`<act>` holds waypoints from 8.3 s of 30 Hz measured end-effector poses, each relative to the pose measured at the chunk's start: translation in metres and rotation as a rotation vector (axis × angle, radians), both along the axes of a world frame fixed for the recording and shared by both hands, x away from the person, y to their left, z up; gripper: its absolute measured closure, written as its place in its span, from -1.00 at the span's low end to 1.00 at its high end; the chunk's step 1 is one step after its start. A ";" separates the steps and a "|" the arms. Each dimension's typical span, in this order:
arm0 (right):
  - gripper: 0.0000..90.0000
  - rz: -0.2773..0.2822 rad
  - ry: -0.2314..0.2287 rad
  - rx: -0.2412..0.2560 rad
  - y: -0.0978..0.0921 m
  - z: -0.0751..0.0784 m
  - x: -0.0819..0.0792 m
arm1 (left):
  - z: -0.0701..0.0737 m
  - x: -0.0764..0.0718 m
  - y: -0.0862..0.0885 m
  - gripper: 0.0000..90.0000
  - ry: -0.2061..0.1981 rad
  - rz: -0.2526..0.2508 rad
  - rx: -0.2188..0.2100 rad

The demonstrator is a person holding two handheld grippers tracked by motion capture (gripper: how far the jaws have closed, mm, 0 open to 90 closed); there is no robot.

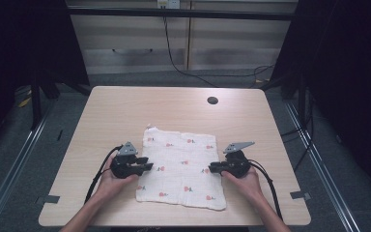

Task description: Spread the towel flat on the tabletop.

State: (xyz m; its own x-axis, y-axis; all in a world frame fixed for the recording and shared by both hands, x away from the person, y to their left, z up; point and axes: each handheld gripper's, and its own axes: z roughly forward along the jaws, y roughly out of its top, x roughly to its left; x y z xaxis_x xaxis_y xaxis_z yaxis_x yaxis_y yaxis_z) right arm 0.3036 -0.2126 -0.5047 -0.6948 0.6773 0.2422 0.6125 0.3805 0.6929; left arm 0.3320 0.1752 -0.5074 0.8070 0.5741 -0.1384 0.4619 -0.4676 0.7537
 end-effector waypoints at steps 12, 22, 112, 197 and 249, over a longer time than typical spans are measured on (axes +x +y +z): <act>0.78 0.010 0.014 0.018 -0.005 0.000 -0.022 | 0.003 -0.021 -0.003 0.43 -0.001 -0.043 0.025; 0.77 0.028 0.030 0.010 -0.006 0.002 -0.041 | 0.006 -0.040 0.000 0.43 0.037 -0.082 0.028; 0.94 -0.114 -0.035 0.062 -0.015 0.006 0.059 | -0.004 0.089 0.017 0.56 0.077 0.124 -0.072; 0.95 -0.128 -0.228 0.132 -0.037 0.088 0.049 | 0.085 0.055 0.026 0.92 -0.090 0.033 -0.242; 0.70 -0.042 -0.063 0.025 -0.043 0.024 -0.034 | 0.030 -0.019 0.040 0.43 0.012 -0.039 -0.096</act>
